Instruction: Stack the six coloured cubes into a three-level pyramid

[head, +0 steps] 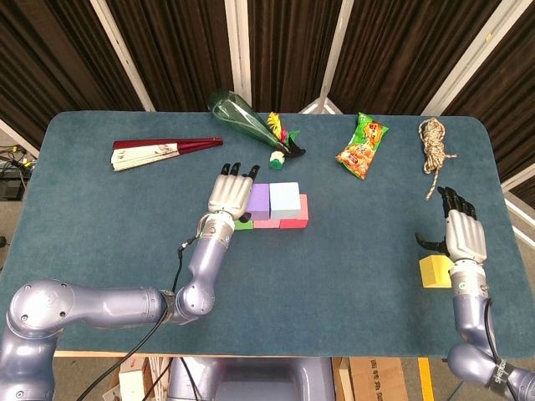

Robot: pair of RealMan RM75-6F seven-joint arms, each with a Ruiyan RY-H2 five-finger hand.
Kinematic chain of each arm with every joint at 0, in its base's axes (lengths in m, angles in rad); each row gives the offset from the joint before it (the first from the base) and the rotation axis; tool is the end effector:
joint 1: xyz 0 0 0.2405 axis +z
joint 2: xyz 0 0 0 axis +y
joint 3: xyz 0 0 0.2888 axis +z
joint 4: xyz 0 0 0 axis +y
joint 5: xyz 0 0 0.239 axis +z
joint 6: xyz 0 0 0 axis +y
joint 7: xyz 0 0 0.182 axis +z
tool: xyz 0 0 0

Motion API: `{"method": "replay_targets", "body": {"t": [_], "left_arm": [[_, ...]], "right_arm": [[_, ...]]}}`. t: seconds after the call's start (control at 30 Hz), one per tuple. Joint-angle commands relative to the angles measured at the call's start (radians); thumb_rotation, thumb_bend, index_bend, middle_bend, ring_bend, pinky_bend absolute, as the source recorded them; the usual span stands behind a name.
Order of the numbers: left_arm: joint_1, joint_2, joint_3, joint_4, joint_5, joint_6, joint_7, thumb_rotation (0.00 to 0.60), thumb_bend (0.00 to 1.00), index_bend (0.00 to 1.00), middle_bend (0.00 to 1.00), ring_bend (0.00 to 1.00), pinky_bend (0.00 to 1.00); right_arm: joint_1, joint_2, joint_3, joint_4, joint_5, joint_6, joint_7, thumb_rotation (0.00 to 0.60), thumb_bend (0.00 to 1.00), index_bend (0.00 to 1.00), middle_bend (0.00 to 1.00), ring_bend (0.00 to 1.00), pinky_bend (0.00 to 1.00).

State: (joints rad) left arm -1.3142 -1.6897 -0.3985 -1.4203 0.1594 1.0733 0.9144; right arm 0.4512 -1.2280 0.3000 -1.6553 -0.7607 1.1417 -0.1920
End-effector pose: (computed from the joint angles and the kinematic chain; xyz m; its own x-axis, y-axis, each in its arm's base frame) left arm 0.0182 0.4791 -0.0815 0.4852 0.3111 0.8172 0.8740 -0.2006 -0.4426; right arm -0.3176 -0.3813 0.1093 0.1500 -0.0854 0.9850 -0.9468 0.2744 0.1680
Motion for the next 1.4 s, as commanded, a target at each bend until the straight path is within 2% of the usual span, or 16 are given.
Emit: {"method": "replay_targets", "body": {"t": [0.03, 0.37, 0.8, 1.07, 1.23, 1.4], "left_arm": [[-0.001, 0.003, -0.001, -0.003, 0.002, 0.003, 0.002, 0.6, 0.36, 0.01, 0.36, 0.05, 0.03], [0.004, 0.01, 0.004, -0.017, -0.007, 0.009, 0.006, 0.6, 0.36, 0.01, 0.35, 0.05, 0.03], [0.001, 0.014, 0.016, -0.02, -0.024, 0.006, 0.028, 0.6, 0.23, 0.0, 0.18, 0.04, 0.03], [0.004, 0.024, 0.013, -0.031, -0.022, 0.009, 0.024, 0.6, 0.22, 0.0, 0.13, 0.03, 0.02], [0.019, 0.052, 0.01, -0.069, -0.007, 0.026, 0.009, 0.6, 0.22, 0.0, 0.11, 0.02, 0.01], [0.064, 0.107, 0.01, -0.156, 0.036, 0.06, -0.038, 0.6, 0.22, 0.0, 0.11, 0.02, 0.01]], "right_arm": [[0.0, 0.0, 0.0, 0.0, 0.001, -0.001, 0.0, 0.6, 0.31, 0.0, 0.0, 0.0, 0.0], [0.0, 0.0, -0.002, -0.004, -0.001, 0.001, -0.003, 0.6, 0.31, 0.0, 0.0, 0.0, 0.0], [0.0, -0.001, -0.004, -0.004, 0.0, 0.001, -0.003, 0.6, 0.31, 0.0, 0.0, 0.0, 0.0], [0.001, -0.001, -0.005, -0.005, -0.001, -0.001, -0.005, 0.6, 0.31, 0.0, 0.0, 0.0, 0.0], [0.0, 0.0, -0.006, -0.007, -0.003, 0.0, -0.005, 0.6, 0.31, 0.0, 0.0, 0.0, 0.0], [0.0, 0.002, -0.006, -0.005, -0.003, 0.0, -0.005, 0.6, 0.31, 0.0, 0.0, 0.0, 0.0]]}}
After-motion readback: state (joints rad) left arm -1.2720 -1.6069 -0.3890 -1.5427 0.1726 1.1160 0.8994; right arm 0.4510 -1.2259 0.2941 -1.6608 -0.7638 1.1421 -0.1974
